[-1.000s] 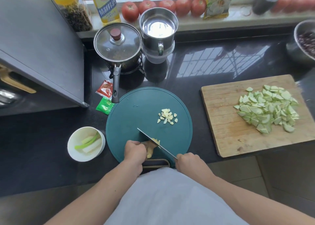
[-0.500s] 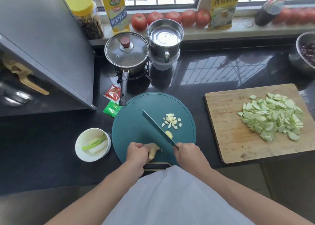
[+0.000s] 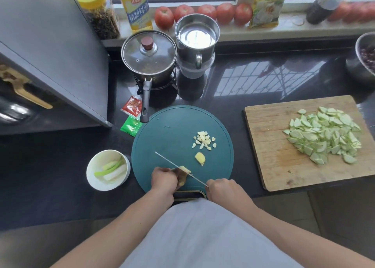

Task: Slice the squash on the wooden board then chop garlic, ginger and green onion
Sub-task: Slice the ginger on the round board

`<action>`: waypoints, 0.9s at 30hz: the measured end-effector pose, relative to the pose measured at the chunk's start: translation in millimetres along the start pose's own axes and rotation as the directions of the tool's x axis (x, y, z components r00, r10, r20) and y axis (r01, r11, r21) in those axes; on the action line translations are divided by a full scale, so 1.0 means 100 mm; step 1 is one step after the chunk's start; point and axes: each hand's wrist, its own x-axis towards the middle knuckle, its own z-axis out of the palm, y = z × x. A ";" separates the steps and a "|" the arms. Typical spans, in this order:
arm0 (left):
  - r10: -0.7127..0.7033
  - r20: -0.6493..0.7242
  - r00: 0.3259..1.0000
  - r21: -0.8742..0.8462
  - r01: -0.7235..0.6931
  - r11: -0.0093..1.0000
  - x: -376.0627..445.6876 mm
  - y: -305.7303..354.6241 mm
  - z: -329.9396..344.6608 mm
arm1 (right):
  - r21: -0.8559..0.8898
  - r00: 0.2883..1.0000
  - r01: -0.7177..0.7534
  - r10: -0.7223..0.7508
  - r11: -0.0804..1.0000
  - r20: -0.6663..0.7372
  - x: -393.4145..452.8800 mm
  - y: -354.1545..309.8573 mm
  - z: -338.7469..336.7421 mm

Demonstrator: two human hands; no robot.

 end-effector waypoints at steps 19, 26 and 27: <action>-0.043 0.006 0.999 0.009 0.043 0.999 0.02 0.04 0.05 | -0.025 0.999 -0.039 0.039 0.999 0.032 0.14 -0.01 0.05; -0.054 -0.014 0.998 -0.009 0.054 0.999 0.04 0.06 0.03 | 0.013 0.999 0.028 -0.028 1.000 -0.032 0.49 -0.30 0.02; -0.060 -0.007 0.998 -0.007 0.060 0.998 0.04 0.05 0.02 | 0.012 0.999 0.022 -0.021 1.000 -0.042 0.48 -0.28 0.02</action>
